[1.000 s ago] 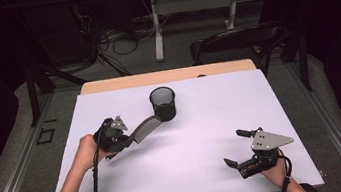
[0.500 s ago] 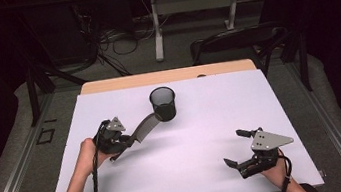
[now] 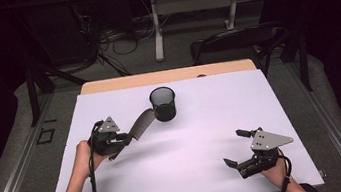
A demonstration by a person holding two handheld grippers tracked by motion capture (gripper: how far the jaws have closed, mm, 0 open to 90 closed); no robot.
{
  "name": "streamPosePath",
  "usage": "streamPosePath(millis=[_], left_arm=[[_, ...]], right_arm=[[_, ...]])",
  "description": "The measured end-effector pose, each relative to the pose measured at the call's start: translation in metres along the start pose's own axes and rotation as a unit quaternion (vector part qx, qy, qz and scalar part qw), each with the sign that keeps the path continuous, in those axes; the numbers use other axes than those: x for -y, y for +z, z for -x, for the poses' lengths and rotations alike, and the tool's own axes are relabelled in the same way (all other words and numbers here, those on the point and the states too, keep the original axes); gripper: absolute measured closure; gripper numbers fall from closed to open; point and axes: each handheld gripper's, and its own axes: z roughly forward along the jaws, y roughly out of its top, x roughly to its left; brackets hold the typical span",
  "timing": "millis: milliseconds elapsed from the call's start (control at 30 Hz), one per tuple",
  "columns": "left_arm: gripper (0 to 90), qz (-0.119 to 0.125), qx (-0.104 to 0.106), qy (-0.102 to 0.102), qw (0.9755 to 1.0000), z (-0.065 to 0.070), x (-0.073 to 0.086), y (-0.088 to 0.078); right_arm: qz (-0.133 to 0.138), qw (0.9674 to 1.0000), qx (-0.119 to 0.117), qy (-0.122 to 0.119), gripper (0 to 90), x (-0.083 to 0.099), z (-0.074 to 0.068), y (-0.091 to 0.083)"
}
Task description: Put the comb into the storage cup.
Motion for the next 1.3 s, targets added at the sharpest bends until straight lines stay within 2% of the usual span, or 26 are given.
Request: streamPosePath(millis=[300, 667, 933, 1100, 1300], left_arm=[[72.4, 0.023, -0.008, -0.007, 0.9997, 0.000, 0.002, -0.003], [72.4, 0.052, -0.017, -0.025, 0.9982, -0.002, 0.004, -0.010], [72.4, 0.079, -0.043, -0.036, 0.9953, -0.002, 0.005, -0.011], [72.4, 0.092, -0.046, -0.041, 0.9938, -0.003, 0.005, -0.014], [72.4, 0.101, -0.053, -0.056, 0.9919, -0.004, 0.005, -0.012]], right_arm=[[0.000, 1.0000, 0.004, 0.001, 0.0, 0.000, 0.001, -0.001], [0.001, 1.0000, 0.004, 0.006, 0.0, 0.000, 0.001, 0.000], [-0.003, 1.0000, 0.005, 0.006, 0.0, 0.001, 0.002, 0.000], [0.000, 1.0000, 0.004, 0.007, 0.0, 0.000, 0.001, 0.000], [-0.003, 1.0000, 0.004, 0.007, 0.0, 0.000, 0.002, -0.001]])
